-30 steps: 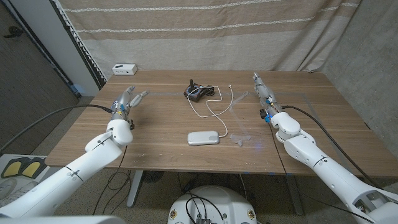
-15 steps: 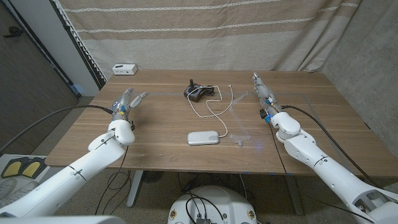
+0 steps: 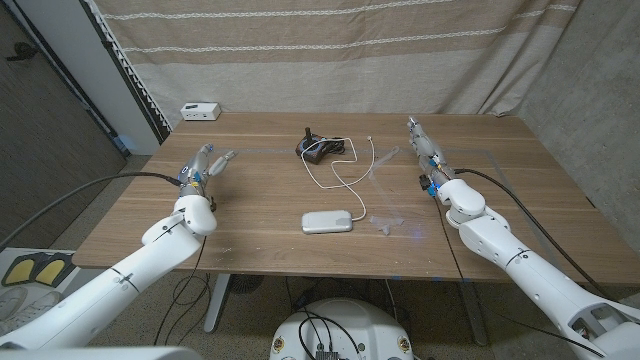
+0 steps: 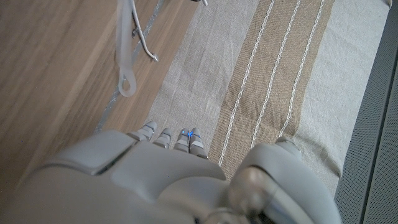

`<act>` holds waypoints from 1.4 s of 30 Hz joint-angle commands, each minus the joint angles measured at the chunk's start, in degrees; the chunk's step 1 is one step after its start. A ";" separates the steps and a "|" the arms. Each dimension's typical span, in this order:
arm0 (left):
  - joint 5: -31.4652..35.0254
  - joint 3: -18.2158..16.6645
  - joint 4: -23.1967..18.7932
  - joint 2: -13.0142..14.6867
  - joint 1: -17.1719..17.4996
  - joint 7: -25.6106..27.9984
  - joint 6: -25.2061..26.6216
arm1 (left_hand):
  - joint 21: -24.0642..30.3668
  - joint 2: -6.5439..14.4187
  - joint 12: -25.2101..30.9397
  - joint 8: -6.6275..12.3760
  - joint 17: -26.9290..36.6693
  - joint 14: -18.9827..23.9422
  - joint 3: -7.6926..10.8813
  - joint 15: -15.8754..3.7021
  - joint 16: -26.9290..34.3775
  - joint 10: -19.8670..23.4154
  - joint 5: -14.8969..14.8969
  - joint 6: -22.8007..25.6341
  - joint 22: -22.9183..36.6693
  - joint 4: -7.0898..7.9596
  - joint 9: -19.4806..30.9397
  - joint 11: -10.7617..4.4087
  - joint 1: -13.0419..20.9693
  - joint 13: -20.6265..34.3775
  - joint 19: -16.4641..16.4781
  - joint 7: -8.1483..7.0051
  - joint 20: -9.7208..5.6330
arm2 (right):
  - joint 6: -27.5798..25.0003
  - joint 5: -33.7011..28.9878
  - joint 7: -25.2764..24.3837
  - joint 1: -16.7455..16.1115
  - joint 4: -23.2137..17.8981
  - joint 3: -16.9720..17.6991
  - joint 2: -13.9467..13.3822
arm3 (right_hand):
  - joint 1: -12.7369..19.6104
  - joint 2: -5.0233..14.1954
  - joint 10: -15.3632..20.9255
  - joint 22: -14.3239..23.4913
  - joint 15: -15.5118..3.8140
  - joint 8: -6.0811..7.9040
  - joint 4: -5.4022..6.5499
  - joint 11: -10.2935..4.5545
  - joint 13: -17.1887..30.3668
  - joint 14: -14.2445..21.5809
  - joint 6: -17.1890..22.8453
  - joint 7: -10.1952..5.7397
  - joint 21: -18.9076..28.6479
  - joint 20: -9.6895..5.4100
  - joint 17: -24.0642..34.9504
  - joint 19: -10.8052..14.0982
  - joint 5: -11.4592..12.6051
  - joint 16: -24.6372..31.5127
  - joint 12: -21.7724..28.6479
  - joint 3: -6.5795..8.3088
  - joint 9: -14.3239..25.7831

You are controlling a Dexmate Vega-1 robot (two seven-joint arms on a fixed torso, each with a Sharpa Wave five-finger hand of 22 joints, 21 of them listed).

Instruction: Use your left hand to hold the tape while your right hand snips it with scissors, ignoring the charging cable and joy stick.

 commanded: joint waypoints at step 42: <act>3.62 -0.79 -2.95 3.49 5.59 4.11 3.63 | 1.74 -0.73 1.80 2.82 0.33 4.46 1.19 -3.39 1.14 3.28 -0.22 2.98 -0.24 -1.19 1.74 -1.06 4.95 1.20 6.36 -0.08 -2.43 | -0.32 0.58 -0.01 -1.44 -1.65 0.53 -0.97 | 0.65 0.23 -0.18 0.15 -1.82 0.04 -0.42 0.38 0.17 -4.29 -0.54 0.22 0.44 0.13 0.07 -0.53 0.79 0.08 0.14 -0.13 0.25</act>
